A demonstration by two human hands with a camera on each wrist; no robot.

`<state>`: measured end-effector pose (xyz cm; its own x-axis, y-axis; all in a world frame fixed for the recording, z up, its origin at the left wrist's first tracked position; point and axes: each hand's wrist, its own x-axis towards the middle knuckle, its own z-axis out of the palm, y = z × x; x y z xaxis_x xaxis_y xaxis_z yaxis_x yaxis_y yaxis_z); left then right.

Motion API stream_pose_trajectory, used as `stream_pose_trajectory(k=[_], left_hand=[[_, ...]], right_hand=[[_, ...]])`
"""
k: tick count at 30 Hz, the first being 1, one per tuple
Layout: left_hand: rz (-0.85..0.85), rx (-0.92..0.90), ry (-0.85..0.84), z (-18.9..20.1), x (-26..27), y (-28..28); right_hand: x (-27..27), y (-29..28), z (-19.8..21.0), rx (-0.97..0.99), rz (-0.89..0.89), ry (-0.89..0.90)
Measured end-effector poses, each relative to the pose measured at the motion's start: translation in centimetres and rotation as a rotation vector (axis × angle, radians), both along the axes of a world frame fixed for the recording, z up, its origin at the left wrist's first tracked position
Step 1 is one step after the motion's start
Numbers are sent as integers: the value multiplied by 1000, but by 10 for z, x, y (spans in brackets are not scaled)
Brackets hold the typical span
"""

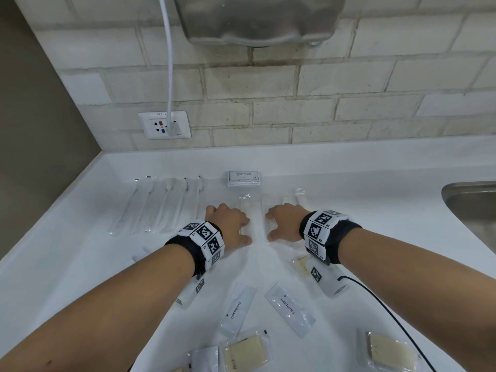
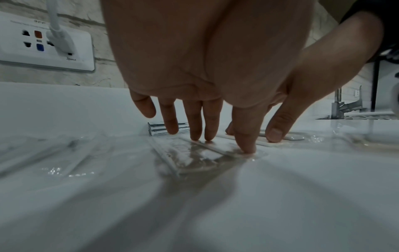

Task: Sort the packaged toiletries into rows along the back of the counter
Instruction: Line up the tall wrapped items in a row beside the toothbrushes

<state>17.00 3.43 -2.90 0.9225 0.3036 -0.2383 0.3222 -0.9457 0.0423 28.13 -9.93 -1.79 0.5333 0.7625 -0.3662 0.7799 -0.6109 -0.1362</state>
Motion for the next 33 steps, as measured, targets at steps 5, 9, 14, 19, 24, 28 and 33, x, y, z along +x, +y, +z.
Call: stream_pose_trajectory(k=[5, 9, 14, 19, 24, 28, 33], left_hand=[[4, 14, 23, 2, 1, 0], [7, 14, 26, 1, 1, 0], [14, 11, 24, 1, 2, 0], [18, -1, 15, 0, 1, 0], [21, -3, 13, 0, 1, 0], [27, -13, 6, -1, 1, 1], [36, -26, -10, -1, 2, 1]], right_hand=[[-1, 2, 2, -22, 35, -7], [-4, 3, 2, -20, 47, -5], [-5, 4, 2, -11, 26, 11], [-5, 4, 2, -5, 21, 17], [-5, 3, 1, 2, 7, 26], [-5, 3, 0, 3, -8, 31], [-5, 3, -1, 12, -34, 47]])
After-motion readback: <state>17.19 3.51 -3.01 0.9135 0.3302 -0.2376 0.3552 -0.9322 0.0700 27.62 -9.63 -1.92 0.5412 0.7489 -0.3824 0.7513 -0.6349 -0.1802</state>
